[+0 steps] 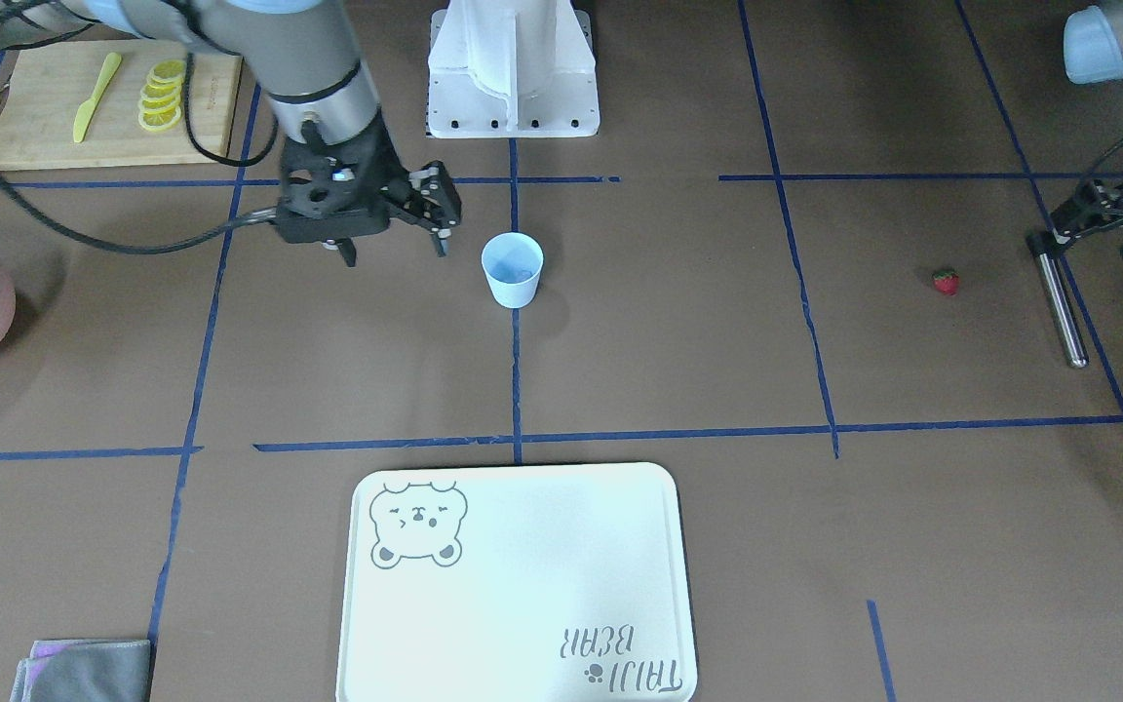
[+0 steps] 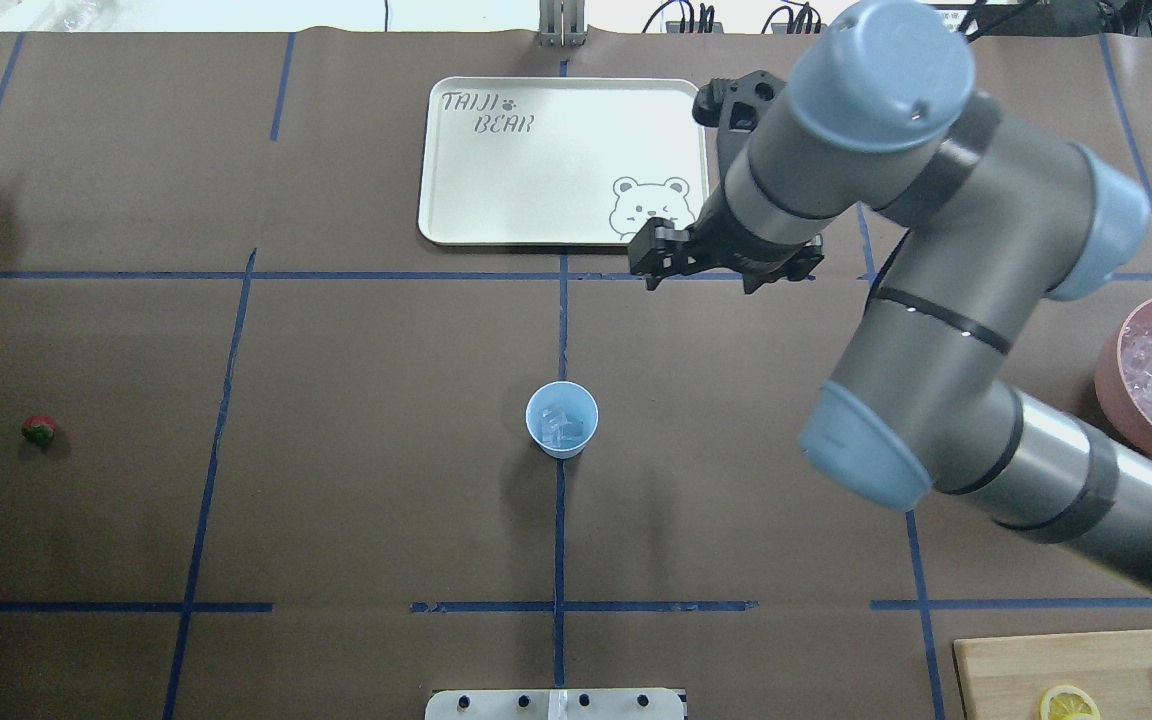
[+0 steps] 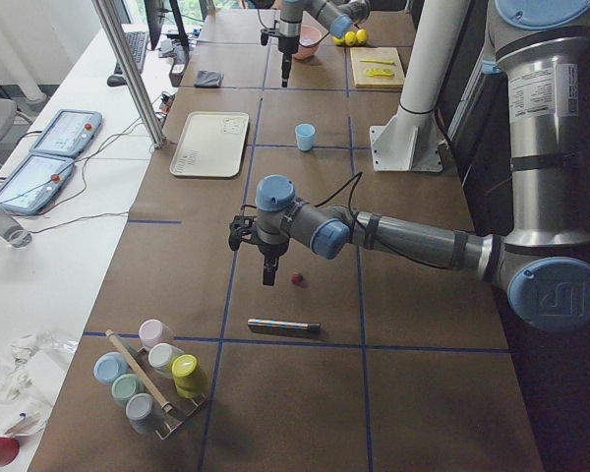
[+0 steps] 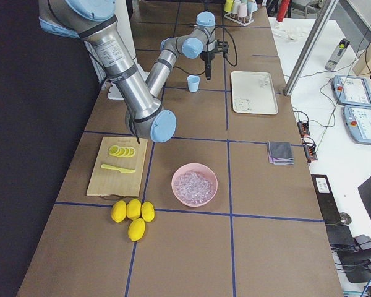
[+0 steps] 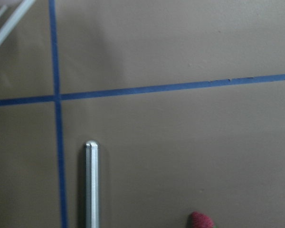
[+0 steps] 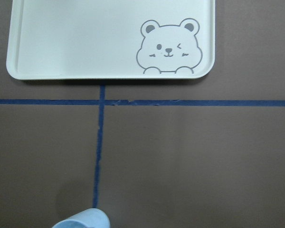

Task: Mash ice and strawberries in cup
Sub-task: 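Withdraw the right arm toward the pink bowl while the left gripper reaches for the strawberry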

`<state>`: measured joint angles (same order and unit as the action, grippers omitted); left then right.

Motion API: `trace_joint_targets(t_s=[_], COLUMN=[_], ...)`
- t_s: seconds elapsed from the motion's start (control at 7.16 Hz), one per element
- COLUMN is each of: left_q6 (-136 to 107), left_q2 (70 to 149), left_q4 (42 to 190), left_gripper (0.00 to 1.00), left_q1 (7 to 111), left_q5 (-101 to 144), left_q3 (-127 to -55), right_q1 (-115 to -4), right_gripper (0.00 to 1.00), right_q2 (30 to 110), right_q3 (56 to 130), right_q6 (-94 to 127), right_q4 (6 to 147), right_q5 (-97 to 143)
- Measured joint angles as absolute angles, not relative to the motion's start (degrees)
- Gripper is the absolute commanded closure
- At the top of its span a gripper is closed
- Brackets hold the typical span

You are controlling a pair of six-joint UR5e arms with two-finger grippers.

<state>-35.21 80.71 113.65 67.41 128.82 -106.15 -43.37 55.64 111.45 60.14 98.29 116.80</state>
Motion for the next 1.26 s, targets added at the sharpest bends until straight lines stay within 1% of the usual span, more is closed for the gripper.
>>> trace_joint_targets(t_s=[0.42, 0.56, 0.84, 0.98, 1.26], left_q6=[-55.4, -59.1, -65.1, -67.0, -68.4], left_q2=[77.5, 77.2, 77.5, 77.6, 77.6], left_q4=[127.0, 130.8, 137.1, 138.1, 138.6], left_gripper=[0.03, 0.03, 0.03, 0.05, 0.12], left_q1=[55.7, 53.2, 48.5, 46.3, 44.3], left_q5=[119.4, 116.8, 111.8, 110.0, 108.6], left_q3=[-104.5, -102.4, -98.2, -97.4, -97.0], right_q1=[-57.0, -59.9, -63.1, -63.6, -63.8], right_gripper=[0.01, 0.01, 0.01, 0.01, 0.01], right_q2=[65.2, 67.8, 71.3, 72.1, 72.5], right_q3=[113.4, 113.4, 113.5, 113.5, 113.5], right_q6=[41.2, 36.1, 30.1, 29.1, 28.6], right_q4=[98.3, 98.3, 98.2, 98.1, 98.1], right_q5=[125.6, 126.7, 127.3, 127.3, 127.3])
